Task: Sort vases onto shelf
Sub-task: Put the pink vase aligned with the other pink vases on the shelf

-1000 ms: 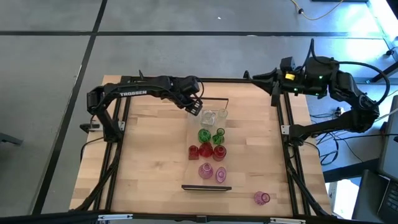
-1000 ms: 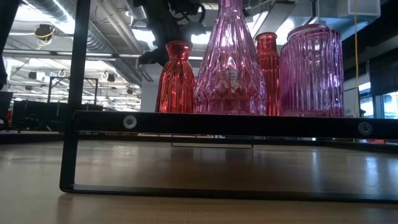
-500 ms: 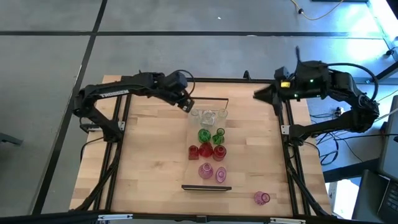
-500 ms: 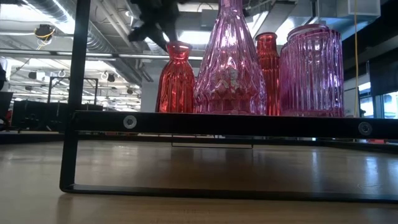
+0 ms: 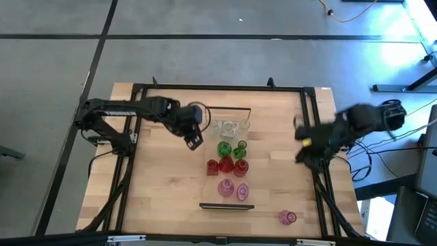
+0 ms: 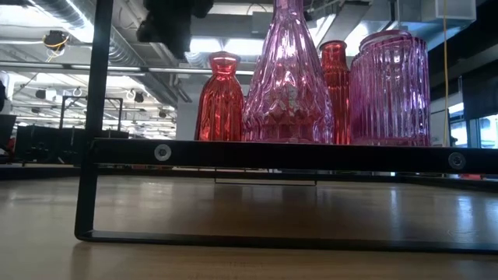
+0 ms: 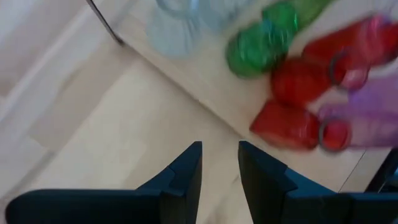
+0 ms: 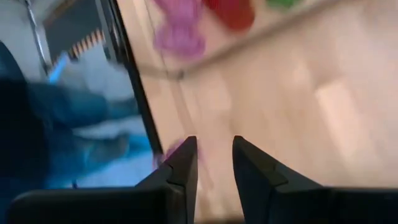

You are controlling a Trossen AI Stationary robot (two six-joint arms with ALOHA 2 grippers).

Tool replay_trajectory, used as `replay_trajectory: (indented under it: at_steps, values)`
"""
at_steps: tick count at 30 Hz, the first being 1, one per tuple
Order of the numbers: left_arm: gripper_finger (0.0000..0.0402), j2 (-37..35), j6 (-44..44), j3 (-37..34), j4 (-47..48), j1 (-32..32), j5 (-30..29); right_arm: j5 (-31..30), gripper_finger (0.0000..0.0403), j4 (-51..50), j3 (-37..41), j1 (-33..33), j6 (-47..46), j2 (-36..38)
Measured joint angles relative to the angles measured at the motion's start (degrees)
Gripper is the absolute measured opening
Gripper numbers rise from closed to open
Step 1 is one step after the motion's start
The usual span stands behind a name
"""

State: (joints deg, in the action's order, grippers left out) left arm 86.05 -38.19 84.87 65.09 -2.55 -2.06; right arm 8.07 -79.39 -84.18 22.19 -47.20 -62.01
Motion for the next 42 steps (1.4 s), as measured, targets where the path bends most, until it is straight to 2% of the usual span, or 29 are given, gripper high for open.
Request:
replay_trajectory:
  at_steps: [3,7,11,14,18,25,34,42]
  values:
    - [0.0098,-0.08,-1.39,-2.55,-0.07,3.07,0.00,-0.45,0.0085,2.25,5.31,8.29,-8.69,-0.01]
    - [0.0098,-0.05,-3.51,-6.62,-0.06,6.84,0.87,-1.38,0.0085,13.07,11.84,19.04,-22.57,-0.01]
    - [0.0098,-0.05,-5.14,-10.48,-0.03,9.41,2.32,-5.87,0.0085,24.27,17.16,27.02,-34.36,-0.42]
    - [0.0098,-0.05,-5.27,-12.43,0.00,10.42,3.51,-11.15,0.0085,25.75,19.96,29.92,-42.93,-1.73]
    - [0.0098,-0.05,-4.94,-13.75,-0.07,11.36,4.18,-12.13,0.0085,25.85,21.35,32.27,-49.93,-4.53]
    - [0.0098,-0.05,-2.15,-14.87,0.94,11.39,5.49,-9.95,0.0085,29.81,21.40,33.34,-54.26,-11.22]
    - [0.0098,-0.03,-0.24,-14.87,1.35,11.35,5.00,-4.83,0.0085,30.69,21.40,33.34,-54.75,-17.72]
    - [0.0098,-0.03,-0.26,-14.87,1.35,11.35,4.67,-3.31,0.0085,31.33,21.38,33.34,-54.42,-21.48]
